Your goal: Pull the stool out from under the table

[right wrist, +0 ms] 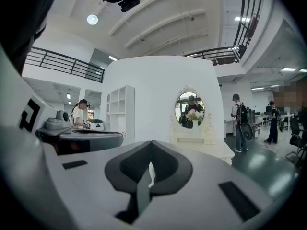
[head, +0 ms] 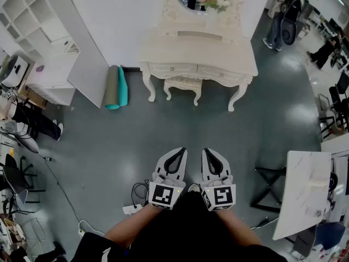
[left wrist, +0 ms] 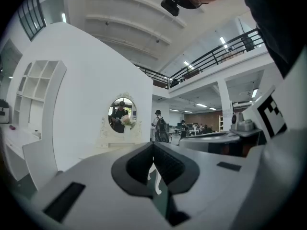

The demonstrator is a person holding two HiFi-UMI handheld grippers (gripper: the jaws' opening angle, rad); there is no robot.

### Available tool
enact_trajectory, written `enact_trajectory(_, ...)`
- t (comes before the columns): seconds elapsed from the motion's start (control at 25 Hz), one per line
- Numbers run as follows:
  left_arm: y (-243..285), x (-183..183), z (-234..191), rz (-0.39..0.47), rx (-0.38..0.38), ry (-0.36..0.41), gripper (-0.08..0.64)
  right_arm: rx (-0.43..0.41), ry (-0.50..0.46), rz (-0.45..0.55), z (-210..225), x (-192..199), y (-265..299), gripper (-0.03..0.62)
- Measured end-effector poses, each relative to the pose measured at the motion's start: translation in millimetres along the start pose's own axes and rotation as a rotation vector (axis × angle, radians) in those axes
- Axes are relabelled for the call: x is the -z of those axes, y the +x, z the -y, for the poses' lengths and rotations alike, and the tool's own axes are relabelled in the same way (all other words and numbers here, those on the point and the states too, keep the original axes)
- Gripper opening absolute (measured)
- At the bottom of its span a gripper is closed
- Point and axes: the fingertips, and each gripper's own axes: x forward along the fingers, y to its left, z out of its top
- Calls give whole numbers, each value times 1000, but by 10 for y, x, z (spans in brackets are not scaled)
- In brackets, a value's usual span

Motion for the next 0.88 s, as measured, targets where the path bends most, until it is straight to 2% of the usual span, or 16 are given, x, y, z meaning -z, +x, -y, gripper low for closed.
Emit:
enact_trajectory(0.16,66,86,189,-10,-3,12,14,-3,36,32,256,2,-182,17)
enact_trajectory(0.28,47,189,222,-27,-49,12,14,20,68,56,499,38,-357,18)
enact_trajectory(0.48,4,310,232,-46,-125,-5,14,16,-11,57,666,132,-548,18)
enact_trajectory(0.68,62,374,163,-50,-152,0,14,30,15,46,777,235,-593,18)
enact_trajectory(0.88,276,415,-1,-50,-147,4,14,58,14,42,929,265,-486,18)
